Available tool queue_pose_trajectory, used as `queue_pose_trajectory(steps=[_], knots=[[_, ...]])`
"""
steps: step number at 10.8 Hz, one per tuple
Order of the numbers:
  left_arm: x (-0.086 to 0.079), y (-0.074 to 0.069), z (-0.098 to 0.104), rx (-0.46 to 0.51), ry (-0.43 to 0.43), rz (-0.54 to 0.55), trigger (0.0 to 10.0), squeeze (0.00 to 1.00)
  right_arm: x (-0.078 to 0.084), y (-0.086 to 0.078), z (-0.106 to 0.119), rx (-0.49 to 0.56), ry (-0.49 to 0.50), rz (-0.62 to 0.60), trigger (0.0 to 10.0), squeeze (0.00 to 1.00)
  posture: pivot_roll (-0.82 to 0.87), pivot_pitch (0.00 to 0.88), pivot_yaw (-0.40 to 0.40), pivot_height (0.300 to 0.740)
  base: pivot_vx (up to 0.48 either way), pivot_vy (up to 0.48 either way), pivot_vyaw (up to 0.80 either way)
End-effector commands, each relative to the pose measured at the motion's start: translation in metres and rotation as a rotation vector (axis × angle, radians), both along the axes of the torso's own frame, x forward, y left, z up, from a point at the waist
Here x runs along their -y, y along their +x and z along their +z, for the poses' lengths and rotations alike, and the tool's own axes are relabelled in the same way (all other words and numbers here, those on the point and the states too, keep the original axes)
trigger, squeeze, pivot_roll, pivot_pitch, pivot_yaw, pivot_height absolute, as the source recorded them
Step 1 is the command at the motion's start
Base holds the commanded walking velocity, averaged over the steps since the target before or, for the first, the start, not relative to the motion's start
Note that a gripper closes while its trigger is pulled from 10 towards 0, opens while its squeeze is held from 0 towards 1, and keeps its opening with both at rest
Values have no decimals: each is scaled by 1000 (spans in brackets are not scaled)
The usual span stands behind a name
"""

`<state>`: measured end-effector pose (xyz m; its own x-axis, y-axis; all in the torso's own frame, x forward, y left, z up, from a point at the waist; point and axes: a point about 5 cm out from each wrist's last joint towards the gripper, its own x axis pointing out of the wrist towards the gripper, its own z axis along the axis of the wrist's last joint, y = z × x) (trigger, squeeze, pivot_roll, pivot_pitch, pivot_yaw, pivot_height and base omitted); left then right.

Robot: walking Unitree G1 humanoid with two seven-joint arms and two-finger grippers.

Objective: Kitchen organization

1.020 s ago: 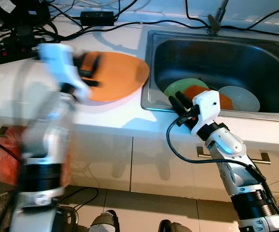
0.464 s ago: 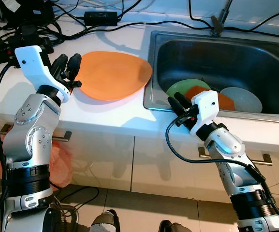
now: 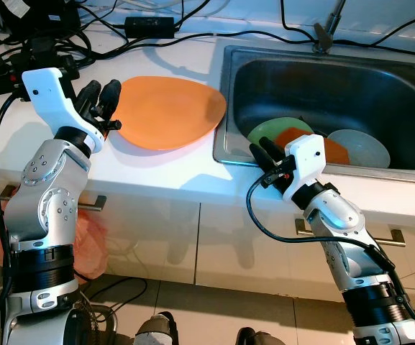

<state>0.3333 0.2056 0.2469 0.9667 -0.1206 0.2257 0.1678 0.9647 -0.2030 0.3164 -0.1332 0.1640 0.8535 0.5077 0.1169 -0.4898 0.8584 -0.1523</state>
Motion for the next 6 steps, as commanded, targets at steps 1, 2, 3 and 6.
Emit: queue_pose_trajectory(steps=[1, 2, 3, 6], knots=[[2, -2, 2, 6, 1, -7, 10000, 0, 1, -1, -2, -15, -8, 1, 10000, 0, 210, 140, -9, 740, 0, 0, 0], [2, -6, -8, 0, 27, 29, 10000, 0, 0, 1, 3, -2, 18, -24, 10000, 0, 222, 178, -23, 740, 0, 0, 0], [20, -12, -23, 49, 123, 43, 10000, 0, 2, 5, 12, 51, 78, -91, 10000, 0, 217, 178, -22, 740, 0, 0, 0], [37, -15, -24, 98, 210, 22, 10000, 0, 2, 6, 17, 77, 114, -110, 10000, 0, 218, 177, -19, 740, 0, 0, 0]])
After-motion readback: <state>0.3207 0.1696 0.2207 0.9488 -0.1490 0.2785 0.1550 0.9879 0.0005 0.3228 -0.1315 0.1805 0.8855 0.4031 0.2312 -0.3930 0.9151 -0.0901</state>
